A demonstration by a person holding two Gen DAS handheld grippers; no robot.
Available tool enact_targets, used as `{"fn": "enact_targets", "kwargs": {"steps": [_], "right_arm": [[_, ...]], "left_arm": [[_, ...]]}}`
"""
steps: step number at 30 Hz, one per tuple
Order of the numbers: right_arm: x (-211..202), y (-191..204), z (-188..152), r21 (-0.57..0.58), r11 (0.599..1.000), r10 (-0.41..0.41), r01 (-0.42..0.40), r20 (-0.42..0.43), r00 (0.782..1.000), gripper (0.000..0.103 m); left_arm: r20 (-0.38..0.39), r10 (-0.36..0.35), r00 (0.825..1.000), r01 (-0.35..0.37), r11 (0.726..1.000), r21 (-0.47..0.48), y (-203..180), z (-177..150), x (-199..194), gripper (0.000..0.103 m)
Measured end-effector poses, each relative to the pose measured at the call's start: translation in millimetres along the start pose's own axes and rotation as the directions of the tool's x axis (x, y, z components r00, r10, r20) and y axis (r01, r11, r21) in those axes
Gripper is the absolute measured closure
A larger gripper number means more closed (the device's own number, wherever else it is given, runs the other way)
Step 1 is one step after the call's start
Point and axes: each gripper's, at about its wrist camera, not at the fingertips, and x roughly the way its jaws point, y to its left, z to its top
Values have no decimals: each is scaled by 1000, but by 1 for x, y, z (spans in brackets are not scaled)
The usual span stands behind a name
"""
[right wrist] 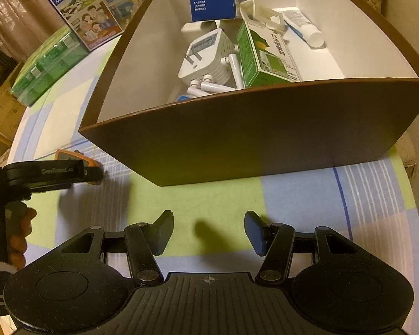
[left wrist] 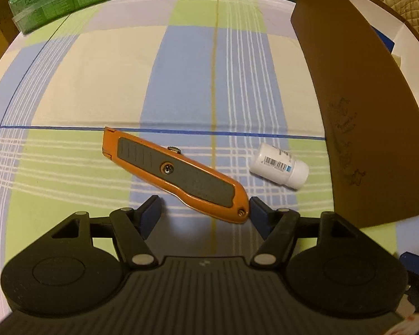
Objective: Organize rigid objects
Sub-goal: 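Withdraw both grippers from the box back over the bed, then grasp the orange utility knife with the left gripper while the right gripper grasps the white pill bottle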
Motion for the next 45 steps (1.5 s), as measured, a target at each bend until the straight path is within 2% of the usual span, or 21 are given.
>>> {"fn": "enact_targets", "kwargs": {"steps": [7,9,19,25,30,35,38,40,41,45], "right_arm": [[2,6,-1,-17,1000,7,-8,-11,1000,50],[3,9,-2,-21,1000,10,-11,-15,1000,50],[11,35,-9,-88,995,44,-48,-41,998,50],[15,73,-16,-222,969,98,-104,-38,994,50],[13,114,-15,-356,927,138,-117,33,990,50],[22,143,1,-406,911,124,-68,114,986,50],[36,158,9,-436,899,91,-27,127,988,53],[44,170,9,-490,869,12,71,165,986,54],[49,178,10,-527,841,-27,123,187,982,54],[72,187,16,-589,789,-100,174,157,983,55]], "left_arm": [[12,7,1000,-7,1000,-1,26,-17,-10,37],[15,28,999,-28,1000,-14,40,-24,-15,42],[19,131,991,-128,987,-98,118,-43,-33,43],[39,94,995,-91,993,-76,128,-46,-47,46],[79,41,996,-37,998,-47,122,-39,-58,46],[107,19,994,-15,999,-35,123,-27,-60,46],[109,15,994,-13,1000,-24,125,-23,-56,46],[108,13,994,-10,1000,-24,129,-20,-53,46],[106,10,994,-7,1000,-28,131,-20,-52,46],[93,-2,996,4,1000,-28,138,-17,-46,46]]}}
